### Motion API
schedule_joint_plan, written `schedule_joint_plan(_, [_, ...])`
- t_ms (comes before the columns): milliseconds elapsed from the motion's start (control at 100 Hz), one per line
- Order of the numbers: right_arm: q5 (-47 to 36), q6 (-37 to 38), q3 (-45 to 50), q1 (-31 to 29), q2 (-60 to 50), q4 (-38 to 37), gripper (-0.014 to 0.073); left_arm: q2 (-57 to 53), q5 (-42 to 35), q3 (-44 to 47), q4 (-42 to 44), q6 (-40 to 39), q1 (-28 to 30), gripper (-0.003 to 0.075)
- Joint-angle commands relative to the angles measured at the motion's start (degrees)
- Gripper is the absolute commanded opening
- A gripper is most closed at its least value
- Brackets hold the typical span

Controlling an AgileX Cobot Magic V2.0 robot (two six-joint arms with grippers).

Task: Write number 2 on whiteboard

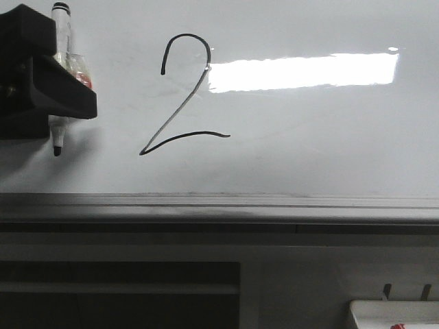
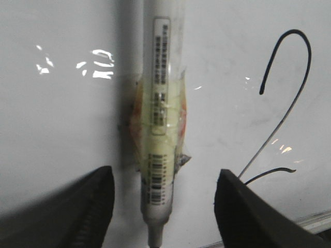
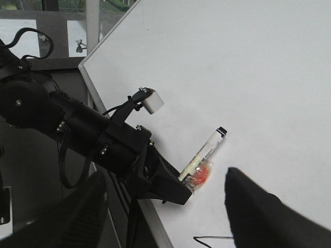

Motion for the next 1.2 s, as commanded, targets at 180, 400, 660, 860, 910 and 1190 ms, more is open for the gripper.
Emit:
schedule_joint_plan(180, [-2.1,-0.6,-2.0,-0.3,-1.8,1.2,0.0022,-8.7,-0.5,-1.7,4.7,-0.4,0.1,0.0166])
schedule_joint_plan(400, [-4.8,-0.6,0.6,-0.3,-6.8,-1.3,-0.0067,-21.9,0.1,-1.2,13.6,-0.3,0.1,-0.0020])
schedule_joint_plan(660, [-16.7,-0.6,14.7,-0.3,-17.2,-2.6,-0.0067,-35.9,-3.6,6.3,20.3,-0.3,0.1,-0.0020])
schedule_joint_plan(860, [-17.4,-0.6,23.6,-0.3,-23.6,-2.1,-0.0067,-43.7,-3.4,11.7,22.0,-0.3,0.1,-0.0020])
schedule_joint_plan(910, [-17.4,-0.6,25.4,-0.3,-24.9,-2.1,-0.0067,-44.8,-2.6,12.3,24.9,-0.3,0.1,-0.0020])
schedule_joint_plan(1190, [-17.3,-0.6,28.1,-0.3,-27.2,-1.9,-0.0071,-45.7,-3.0,13.1,26.9,-0.4,0.1,-0.0020])
